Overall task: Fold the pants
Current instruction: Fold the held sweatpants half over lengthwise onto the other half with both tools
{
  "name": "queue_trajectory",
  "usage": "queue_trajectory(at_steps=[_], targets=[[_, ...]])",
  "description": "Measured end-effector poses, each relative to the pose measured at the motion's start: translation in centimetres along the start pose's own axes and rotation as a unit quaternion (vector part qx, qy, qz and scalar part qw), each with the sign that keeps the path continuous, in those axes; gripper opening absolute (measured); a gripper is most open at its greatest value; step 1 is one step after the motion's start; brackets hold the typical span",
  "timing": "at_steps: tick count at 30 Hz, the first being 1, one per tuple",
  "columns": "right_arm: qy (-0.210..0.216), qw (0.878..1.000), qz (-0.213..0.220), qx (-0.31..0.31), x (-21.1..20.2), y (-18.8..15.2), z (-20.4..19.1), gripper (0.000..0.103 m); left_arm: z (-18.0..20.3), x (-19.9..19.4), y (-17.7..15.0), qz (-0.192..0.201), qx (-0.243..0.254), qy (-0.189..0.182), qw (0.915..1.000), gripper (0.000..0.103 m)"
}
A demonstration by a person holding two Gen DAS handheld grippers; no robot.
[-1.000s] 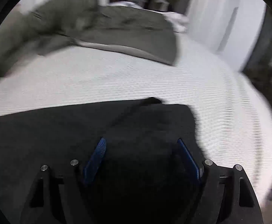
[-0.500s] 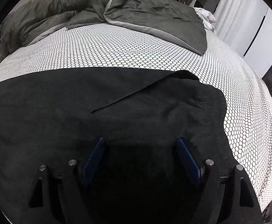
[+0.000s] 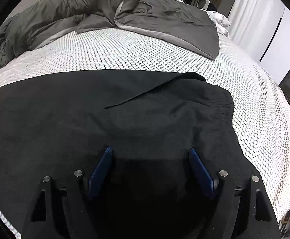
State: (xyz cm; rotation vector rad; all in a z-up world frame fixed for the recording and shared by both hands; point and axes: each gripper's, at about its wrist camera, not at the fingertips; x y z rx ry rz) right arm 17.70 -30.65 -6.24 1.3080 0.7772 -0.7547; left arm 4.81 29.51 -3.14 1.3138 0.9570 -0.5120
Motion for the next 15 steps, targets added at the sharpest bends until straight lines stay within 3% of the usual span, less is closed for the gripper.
queue_trajectory(at_steps=[2,3,4,6,10,13,15], targets=[[0.014,1.000,0.004,0.001,-0.9,-0.6,0.3,0.081,0.8,-1.4,-1.1,0.016,0.002,-0.043,0.9990,0.043],[0.021,1.000,0.006,0.000,-1.2,-0.7,0.2,0.081,1.4,-1.9,-1.7,0.019,0.019,-0.053,0.9983,0.060],[0.032,0.999,0.008,-0.004,-1.7,-1.2,0.0,0.081,2.1,-1.7,-2.5,0.015,0.042,-0.044,0.9980,0.066],[0.051,0.998,0.009,-0.025,-2.4,-2.5,-0.6,0.081,2.7,-0.7,-3.2,0.008,0.072,-0.013,0.9973,0.066],[0.056,0.996,0.031,-0.059,-2.9,-7.1,0.6,0.081,-0.1,-1.4,-5.3,0.016,0.027,-0.010,0.9994,0.063],[0.034,0.997,0.045,0.058,-3.7,-8.7,6.8,0.080,-0.9,-2.8,-6.2,0.015,0.019,-0.004,0.9997,0.061],[0.060,0.988,0.058,0.130,-5.1,-9.4,10.1,0.073,-0.4,-4.0,-7.0,0.015,0.024,0.005,0.9996,0.061]])
Point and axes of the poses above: each gripper's, at about its wrist camera, not at the fingertips, and x roughly the way its jaws point, z to its right, y to its top, and after that the axes turned 9 degrees about x, right-handed
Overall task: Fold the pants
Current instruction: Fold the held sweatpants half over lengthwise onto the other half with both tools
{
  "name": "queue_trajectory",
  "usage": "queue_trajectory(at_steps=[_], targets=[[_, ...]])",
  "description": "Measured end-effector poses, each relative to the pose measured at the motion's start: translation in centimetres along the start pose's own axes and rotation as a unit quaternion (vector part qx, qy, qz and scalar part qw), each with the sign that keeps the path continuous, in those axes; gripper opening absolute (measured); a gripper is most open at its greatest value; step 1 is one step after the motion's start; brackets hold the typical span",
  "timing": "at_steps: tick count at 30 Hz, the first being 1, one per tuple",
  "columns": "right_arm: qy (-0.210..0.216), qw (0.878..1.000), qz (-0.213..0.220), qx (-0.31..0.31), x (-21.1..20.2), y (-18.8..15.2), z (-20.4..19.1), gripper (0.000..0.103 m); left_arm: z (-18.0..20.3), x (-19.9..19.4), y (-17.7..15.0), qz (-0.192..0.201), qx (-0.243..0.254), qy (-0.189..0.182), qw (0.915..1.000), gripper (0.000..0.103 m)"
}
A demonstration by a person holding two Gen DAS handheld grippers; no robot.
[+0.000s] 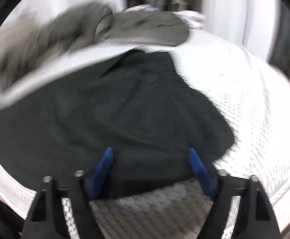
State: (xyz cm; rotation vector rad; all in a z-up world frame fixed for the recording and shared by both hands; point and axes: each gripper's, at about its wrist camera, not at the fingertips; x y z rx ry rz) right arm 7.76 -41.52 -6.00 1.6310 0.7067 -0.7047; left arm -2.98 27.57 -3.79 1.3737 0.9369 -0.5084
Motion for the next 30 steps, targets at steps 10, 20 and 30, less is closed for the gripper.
queue_trajectory(at_steps=[10,20,30], targets=[[0.088,0.982,-0.016,0.164,-1.6,0.2,6.4,0.085,-3.9,0.5,-2.3,0.008,-0.164,-0.101,0.9812,0.066],[0.097,0.973,0.030,0.208,0.3,5.4,5.6,0.018,-6.3,1.9,0.2,0.048,-0.240,-0.064,0.9675,0.008],[0.125,0.959,-0.003,0.255,2.4,2.9,9.6,0.033,-7.0,1.7,-1.6,0.035,-0.231,-0.077,0.9693,0.020]])
Point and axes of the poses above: each gripper's, at about its wrist camera, not at the fingertips, and x roughly the way its jaws point, z to its right, y to its top, and after that the axes turned 9 degrees about x, right-handed
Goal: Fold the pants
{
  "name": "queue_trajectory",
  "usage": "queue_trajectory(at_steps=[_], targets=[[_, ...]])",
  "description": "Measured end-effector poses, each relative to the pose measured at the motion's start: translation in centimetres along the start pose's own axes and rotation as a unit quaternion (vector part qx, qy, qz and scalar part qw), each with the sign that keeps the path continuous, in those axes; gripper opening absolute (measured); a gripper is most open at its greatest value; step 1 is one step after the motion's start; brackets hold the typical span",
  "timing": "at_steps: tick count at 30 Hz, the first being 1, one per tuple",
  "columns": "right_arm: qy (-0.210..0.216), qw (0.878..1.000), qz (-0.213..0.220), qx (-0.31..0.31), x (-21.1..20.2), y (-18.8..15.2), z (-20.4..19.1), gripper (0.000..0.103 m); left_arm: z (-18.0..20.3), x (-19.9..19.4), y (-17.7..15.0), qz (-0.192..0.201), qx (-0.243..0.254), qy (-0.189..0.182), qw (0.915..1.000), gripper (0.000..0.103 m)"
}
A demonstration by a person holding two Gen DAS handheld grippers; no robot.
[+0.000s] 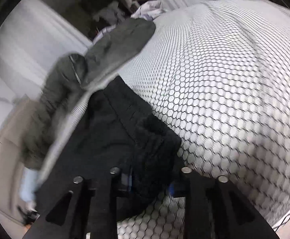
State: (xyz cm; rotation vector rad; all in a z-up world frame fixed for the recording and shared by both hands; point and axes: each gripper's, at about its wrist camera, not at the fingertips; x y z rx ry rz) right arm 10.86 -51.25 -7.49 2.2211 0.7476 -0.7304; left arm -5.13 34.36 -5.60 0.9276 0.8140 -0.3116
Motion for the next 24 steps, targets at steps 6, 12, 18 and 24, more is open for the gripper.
queue_trajectory(at_steps=[6,12,18,24], targets=[[-0.046,0.998,0.040,-0.018,-3.6,-0.3,-0.5,0.049,2.0,-4.6,-0.1,0.037,0.032,0.026,0.9984,0.064],[0.001,1.000,-0.006,0.025,-2.7,-1.4,0.5,0.055,9.1,-4.9,-1.0,0.031,0.084,-0.044,0.9950,0.076],[0.032,0.999,0.016,0.017,-2.5,-1.3,-1.4,0.012,18.7,-2.0,-3.3,-0.005,0.167,-0.091,0.9817,0.076],[-0.003,0.999,-0.008,0.032,-1.0,-2.0,1.3,0.025,27.6,0.5,-7.2,-0.043,0.277,-0.101,0.9546,0.077]])
Point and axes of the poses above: each gripper's, at about its wrist camera, not at the fingertips, and x roughly the way its jaws point, z to its right, y to its top, and after that the axes turned 9 degrees about x, right-handed
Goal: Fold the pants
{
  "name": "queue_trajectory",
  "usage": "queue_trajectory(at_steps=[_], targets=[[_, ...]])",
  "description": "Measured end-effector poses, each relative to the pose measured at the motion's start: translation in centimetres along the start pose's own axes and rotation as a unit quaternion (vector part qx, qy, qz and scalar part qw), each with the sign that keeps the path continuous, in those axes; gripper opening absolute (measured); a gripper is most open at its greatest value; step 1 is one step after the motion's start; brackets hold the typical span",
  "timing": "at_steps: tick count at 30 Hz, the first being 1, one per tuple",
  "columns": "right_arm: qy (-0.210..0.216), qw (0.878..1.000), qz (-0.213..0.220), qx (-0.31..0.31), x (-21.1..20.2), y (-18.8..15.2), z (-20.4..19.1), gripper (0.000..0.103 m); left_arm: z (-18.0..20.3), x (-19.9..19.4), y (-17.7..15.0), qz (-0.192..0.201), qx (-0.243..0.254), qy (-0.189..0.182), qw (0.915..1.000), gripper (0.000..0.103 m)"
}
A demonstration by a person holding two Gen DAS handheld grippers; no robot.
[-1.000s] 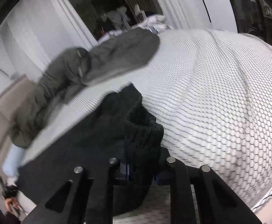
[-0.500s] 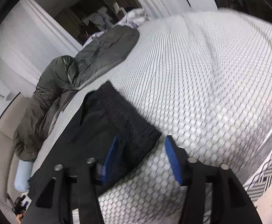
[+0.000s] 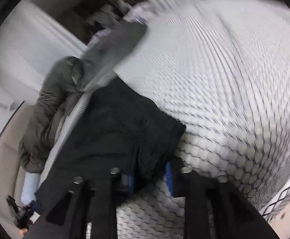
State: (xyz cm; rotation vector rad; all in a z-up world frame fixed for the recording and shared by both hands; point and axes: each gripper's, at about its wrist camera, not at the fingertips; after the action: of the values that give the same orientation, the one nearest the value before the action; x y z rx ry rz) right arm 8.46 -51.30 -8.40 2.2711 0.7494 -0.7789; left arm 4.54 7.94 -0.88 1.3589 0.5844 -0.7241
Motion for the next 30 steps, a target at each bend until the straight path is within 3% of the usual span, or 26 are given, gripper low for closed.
queue_trajectory(at_steps=[2,4,8,9,10,12,13,19,22,27,30], targets=[[0.049,0.999,0.012,0.017,-1.1,0.1,0.7,0.032,2.3,1.1,0.0,-0.008,0.027,0.002,0.9996,0.077],[0.074,0.997,0.014,0.020,-1.7,0.2,0.7,0.057,4.6,2.3,-0.1,-0.010,0.050,-0.005,0.9987,0.082],[0.064,0.998,0.012,0.009,-0.3,0.7,-0.2,0.058,7.4,4.7,-0.1,-0.024,0.083,0.003,0.9963,0.086],[0.056,0.998,0.016,0.004,0.1,0.8,-0.6,0.056,7.8,5.0,-0.3,-0.027,0.091,0.010,0.9954,0.092],[0.046,0.999,0.022,0.001,0.4,0.9,-1.0,0.044,8.1,5.0,-0.5,-0.026,0.097,0.016,0.9949,0.103],[0.031,0.999,0.034,-0.005,0.6,1.1,-2.0,0.023,7.9,4.8,-0.8,-0.022,0.101,0.027,0.9943,0.102],[0.030,0.999,0.038,-0.007,0.6,1.2,-2.5,0.020,7.6,4.9,-0.8,-0.022,0.099,0.029,0.9944,0.102],[0.013,0.994,0.093,-0.062,-2.0,0.4,-7.5,0.014,2.1,2.8,-1.3,-0.018,0.038,0.047,0.9980,0.102],[0.025,0.990,0.094,-0.102,-3.1,-0.5,-11.6,0.014,-2.2,1.3,-1.2,0.002,-0.028,0.069,0.9972,0.102],[0.087,0.977,0.059,-0.185,-1.9,-4.1,-22.0,0.014,-8.6,-1.2,-2.2,0.048,-0.146,0.088,0.9841,0.102],[0.127,0.960,0.019,-0.248,0.8,-8.2,-29.6,0.014,-10.3,-1.3,-2.6,0.047,-0.165,0.095,0.9806,0.102]])
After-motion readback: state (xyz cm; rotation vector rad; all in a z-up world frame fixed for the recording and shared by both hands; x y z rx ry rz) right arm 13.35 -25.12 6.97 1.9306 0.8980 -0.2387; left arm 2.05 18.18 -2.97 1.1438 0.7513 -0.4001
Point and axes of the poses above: each gripper's, at about its wrist camera, not at the fingertips, and x roughly the way its jaws point, z to its right, y to its top, and after that the axes turned 9 degrees about x, right-handed
